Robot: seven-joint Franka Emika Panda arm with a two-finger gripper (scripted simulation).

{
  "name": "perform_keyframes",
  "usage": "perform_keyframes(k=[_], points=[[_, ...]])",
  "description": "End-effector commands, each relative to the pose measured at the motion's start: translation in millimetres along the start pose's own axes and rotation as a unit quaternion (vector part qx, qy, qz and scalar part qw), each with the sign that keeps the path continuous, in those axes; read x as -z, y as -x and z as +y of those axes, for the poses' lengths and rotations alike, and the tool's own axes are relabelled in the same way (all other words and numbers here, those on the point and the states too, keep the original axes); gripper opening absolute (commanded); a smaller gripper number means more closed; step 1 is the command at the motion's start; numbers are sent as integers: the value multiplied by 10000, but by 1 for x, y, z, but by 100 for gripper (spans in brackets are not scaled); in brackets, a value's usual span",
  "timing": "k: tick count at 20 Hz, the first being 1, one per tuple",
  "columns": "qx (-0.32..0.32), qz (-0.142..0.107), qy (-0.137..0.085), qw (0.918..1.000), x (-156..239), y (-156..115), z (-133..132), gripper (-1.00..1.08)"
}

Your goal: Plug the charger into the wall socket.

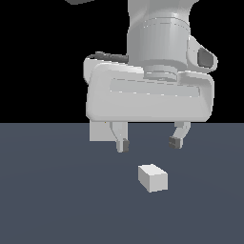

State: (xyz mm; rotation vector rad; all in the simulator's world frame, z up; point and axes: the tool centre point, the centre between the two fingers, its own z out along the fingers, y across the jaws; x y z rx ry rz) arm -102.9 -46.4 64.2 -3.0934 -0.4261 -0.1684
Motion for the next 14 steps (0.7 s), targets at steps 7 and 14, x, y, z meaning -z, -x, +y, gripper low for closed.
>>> perform_keyframes(k=[7,14], points=[[22,10,-4,10000,-3,2,1,100],[24,10,-4,10000,-23,4,1,100]])
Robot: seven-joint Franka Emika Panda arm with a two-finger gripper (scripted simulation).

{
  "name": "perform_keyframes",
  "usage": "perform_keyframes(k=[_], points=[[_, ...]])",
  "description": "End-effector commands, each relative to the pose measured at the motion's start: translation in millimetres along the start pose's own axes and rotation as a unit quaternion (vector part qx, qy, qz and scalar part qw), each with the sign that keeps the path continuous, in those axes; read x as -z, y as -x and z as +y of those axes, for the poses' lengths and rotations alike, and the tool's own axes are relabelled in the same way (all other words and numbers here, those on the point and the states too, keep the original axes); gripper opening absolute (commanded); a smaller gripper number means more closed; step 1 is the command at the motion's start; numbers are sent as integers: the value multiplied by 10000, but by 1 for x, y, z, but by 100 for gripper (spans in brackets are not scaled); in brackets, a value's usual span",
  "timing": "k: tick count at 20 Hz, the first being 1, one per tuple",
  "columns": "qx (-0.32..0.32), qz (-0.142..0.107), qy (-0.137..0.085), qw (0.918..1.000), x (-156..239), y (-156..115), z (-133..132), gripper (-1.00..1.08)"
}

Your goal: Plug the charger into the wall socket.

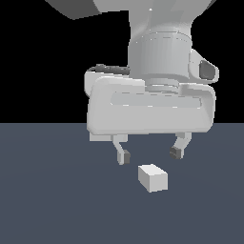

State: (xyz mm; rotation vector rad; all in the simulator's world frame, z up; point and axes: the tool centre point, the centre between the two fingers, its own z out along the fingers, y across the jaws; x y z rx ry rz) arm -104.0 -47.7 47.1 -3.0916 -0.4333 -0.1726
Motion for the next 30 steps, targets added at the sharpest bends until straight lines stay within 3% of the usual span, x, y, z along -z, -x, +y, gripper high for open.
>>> perform_keyframes(k=[1,11,12,30], points=[[1,-4,-1,10000,-11,2,0,100],[3,-2,-1,10000,-35,4,0,100],[3,-2,-1,10000,-35,4,0,-100],[-162,1,15,9999,-29,0,-7,-100]])
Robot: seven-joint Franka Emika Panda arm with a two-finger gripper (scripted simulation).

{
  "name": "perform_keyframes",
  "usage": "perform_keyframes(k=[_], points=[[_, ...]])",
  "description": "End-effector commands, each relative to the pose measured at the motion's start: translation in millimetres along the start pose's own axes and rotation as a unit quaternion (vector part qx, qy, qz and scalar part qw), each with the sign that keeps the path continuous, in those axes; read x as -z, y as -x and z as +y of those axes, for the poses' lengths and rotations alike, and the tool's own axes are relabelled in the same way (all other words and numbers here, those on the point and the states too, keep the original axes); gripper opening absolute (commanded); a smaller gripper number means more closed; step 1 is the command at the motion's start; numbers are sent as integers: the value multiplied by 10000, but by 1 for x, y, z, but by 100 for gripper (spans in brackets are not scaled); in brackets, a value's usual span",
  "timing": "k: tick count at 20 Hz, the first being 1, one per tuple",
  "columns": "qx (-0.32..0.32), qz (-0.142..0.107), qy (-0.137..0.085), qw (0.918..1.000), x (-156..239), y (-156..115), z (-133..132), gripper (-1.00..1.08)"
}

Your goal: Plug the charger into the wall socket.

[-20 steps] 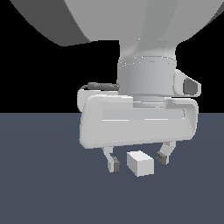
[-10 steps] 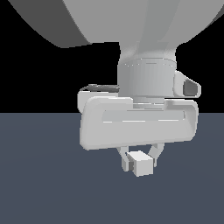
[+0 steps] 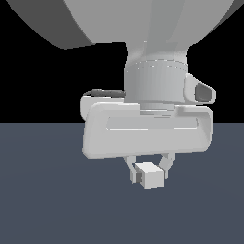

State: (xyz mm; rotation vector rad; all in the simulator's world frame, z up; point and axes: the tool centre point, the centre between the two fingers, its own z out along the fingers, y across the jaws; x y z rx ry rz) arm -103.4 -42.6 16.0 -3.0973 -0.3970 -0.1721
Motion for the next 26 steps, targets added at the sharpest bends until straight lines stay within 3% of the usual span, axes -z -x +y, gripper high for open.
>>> perform_keyframes(k=[1,12,26], points=[[-88,5,9,10000,3,-3,-4,-100],[-850,13,86,9963,29,-25,-35,-100],[-1932,10,213,9809,64,-66,-70,-100]])
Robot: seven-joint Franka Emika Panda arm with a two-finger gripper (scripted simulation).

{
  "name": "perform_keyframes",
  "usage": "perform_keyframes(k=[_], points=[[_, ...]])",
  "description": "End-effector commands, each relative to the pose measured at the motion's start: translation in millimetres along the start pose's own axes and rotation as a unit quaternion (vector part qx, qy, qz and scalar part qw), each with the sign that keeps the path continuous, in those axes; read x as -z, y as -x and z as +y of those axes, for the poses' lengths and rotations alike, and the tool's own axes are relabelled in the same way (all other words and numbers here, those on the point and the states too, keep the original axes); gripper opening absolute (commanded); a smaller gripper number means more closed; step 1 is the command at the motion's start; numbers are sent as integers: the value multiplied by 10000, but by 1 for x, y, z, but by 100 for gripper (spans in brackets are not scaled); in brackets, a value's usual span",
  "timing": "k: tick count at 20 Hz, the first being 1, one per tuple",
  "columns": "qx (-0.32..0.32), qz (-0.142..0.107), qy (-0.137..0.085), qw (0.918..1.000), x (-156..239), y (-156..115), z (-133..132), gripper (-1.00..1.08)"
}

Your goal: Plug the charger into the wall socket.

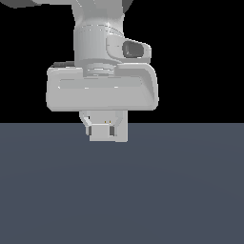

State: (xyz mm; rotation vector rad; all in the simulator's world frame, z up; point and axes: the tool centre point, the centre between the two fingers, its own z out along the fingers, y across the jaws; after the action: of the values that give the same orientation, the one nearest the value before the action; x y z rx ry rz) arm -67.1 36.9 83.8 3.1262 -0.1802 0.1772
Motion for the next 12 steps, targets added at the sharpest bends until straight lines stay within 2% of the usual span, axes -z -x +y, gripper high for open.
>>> perform_keyframes(k=[1,12], points=[[-159,-2,21,9999,5,-4,-6,-100],[-473,-7,61,9989,15,-15,-17,-100]])
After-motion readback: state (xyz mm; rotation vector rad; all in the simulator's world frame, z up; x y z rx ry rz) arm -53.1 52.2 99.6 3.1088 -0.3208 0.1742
